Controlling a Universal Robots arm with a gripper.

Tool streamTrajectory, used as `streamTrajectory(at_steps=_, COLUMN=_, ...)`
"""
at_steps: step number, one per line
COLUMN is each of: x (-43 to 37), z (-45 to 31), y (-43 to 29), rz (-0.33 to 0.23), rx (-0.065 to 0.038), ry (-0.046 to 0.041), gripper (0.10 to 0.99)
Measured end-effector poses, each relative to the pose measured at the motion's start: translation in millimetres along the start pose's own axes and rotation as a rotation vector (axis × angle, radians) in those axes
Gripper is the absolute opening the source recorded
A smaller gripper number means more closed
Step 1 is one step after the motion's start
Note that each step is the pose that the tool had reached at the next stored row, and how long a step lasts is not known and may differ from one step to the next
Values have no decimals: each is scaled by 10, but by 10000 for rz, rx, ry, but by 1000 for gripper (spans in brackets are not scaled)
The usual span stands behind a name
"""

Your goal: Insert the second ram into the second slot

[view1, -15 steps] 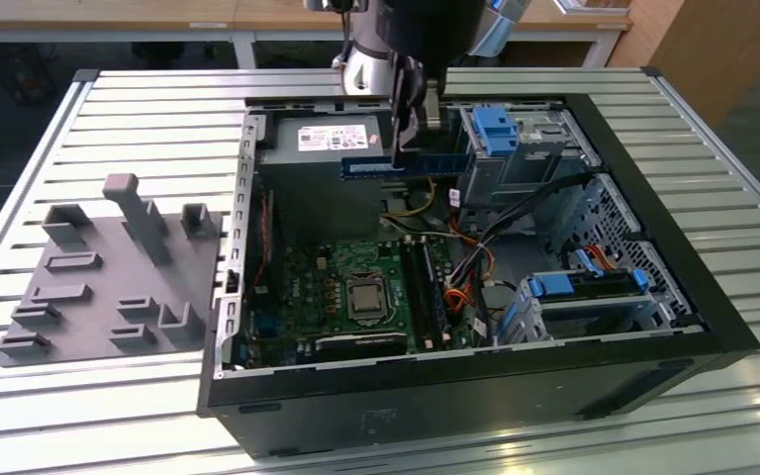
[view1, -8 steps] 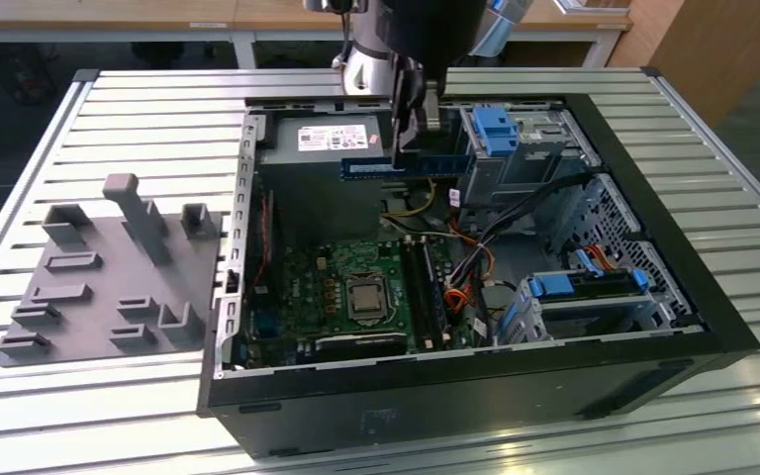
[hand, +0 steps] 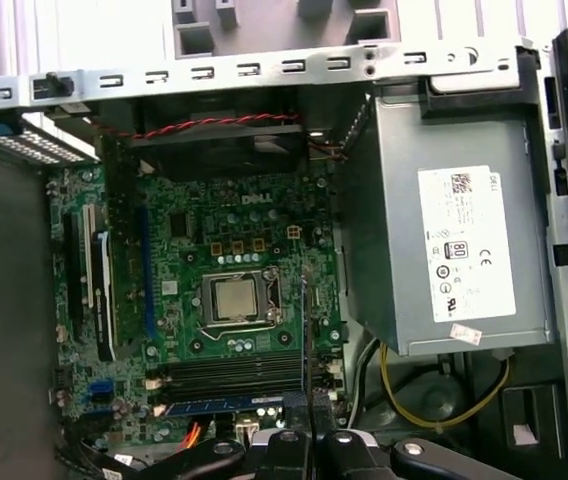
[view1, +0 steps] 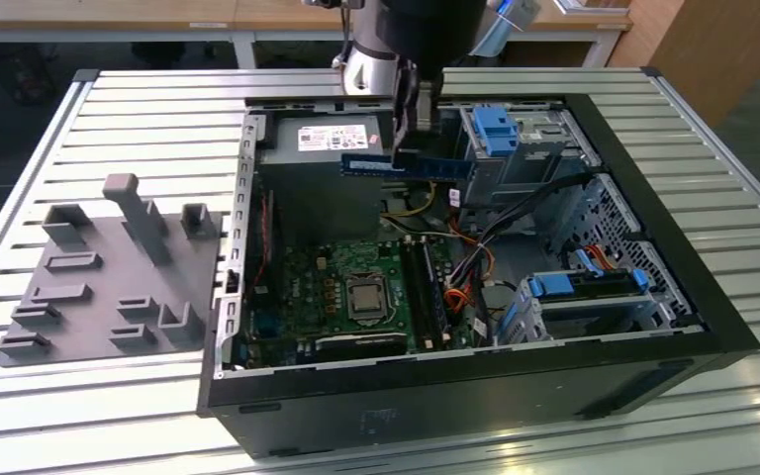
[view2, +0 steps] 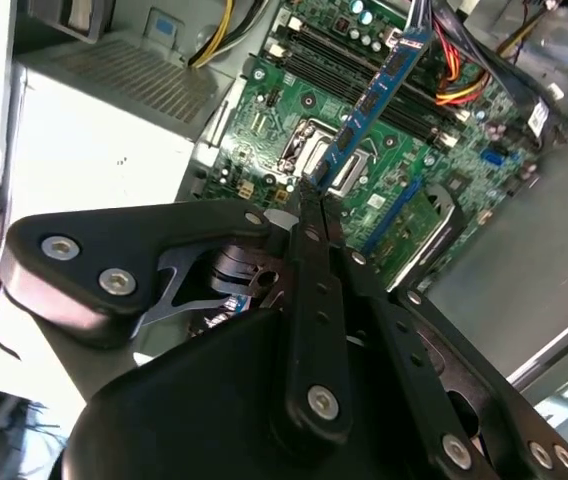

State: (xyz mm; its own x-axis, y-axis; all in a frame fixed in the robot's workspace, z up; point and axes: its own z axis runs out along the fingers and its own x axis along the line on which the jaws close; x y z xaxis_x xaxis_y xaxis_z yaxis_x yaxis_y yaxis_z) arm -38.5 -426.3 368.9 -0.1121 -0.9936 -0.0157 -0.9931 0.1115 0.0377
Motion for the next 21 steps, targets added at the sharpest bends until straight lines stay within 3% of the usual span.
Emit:
streamTrajectory(at_steps=4, x=10, z=1, y=0, rz=492, rx=9, ry=-10, gripper=122)
streamTrajectory(at_steps=13, x=169, z=4, y=-19, rz=596, rx=10, ry=-14, gripper=122)
streamTrajectory(at_steps=17, x=182, z=5, y=-20, rz=713, rx=12, ry=-17, gripper=122)
streamTrajectory(at_steps=21, x=183, z=7, y=-20, rz=1200, rx=20, ry=-29, gripper=122)
